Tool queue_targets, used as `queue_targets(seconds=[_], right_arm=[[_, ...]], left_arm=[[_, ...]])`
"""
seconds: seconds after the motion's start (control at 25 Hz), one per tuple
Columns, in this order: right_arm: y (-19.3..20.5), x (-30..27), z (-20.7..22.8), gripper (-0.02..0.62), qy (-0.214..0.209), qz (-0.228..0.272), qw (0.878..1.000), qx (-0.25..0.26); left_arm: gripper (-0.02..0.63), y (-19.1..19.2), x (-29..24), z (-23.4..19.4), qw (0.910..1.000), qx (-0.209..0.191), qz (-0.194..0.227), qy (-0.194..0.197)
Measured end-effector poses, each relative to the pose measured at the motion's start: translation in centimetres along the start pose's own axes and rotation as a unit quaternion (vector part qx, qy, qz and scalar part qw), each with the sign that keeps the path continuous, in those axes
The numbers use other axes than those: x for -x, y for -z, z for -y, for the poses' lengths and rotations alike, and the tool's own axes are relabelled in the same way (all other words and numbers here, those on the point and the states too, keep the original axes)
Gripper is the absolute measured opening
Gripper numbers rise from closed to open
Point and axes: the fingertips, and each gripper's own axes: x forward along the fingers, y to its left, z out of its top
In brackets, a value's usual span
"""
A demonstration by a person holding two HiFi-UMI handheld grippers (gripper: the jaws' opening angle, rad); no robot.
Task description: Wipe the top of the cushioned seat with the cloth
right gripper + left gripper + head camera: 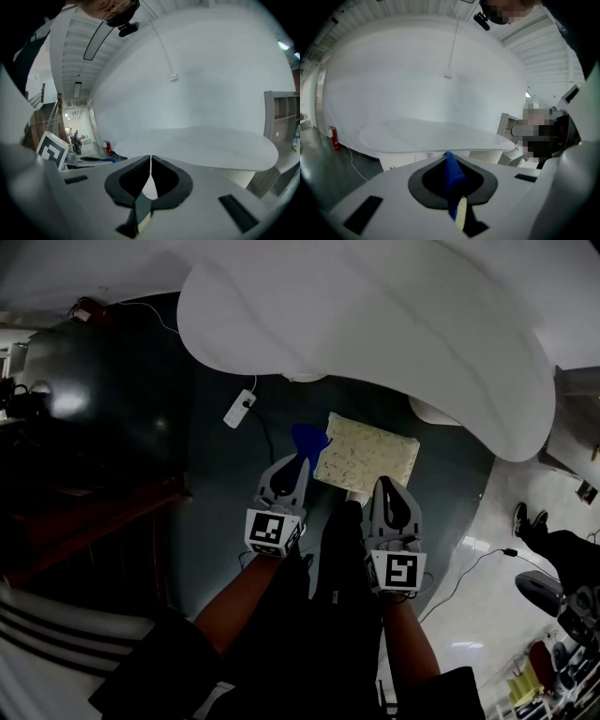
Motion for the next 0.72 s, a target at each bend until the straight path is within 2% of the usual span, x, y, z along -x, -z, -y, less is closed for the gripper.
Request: queue_targets(seconds=[0.12,0.24,0.4,0.56,0.72], right_arm=[[2.7,-2.5,1.7,0.037,0.025,-0.002,1.000,0.009],[5.3,-3.9,4.0,0.037,0.067,0.003,0.998,-0.017],[9.1,-6.4,5.7,0.037,0.069,-0.010,0.996,-0.061],[11.4,-8.6,6.9,0.037,0.053,-0.024,0.997,-0.052],[14.2,-10.4,7.4,0.037,0.047,-0.041,0.996,-0.056]], left_arm=[[0.035,2.1,-3.3,-1.2,0.9999,0.012,-0.003,0.007],[0.035,4.1,-5.8,-2.3,1.0000,0.002,-0.003,0.003],[0.035,7.6,-9.3,-3.6,0.9998,-0.015,-0.015,-0.006],[0.035,11.4,-12.6,-4.4,0.9989,-0.027,-0.035,-0.015],[0.035,15.8,-15.7,-4.3,0.9983,-0.034,-0.048,-0.003]])
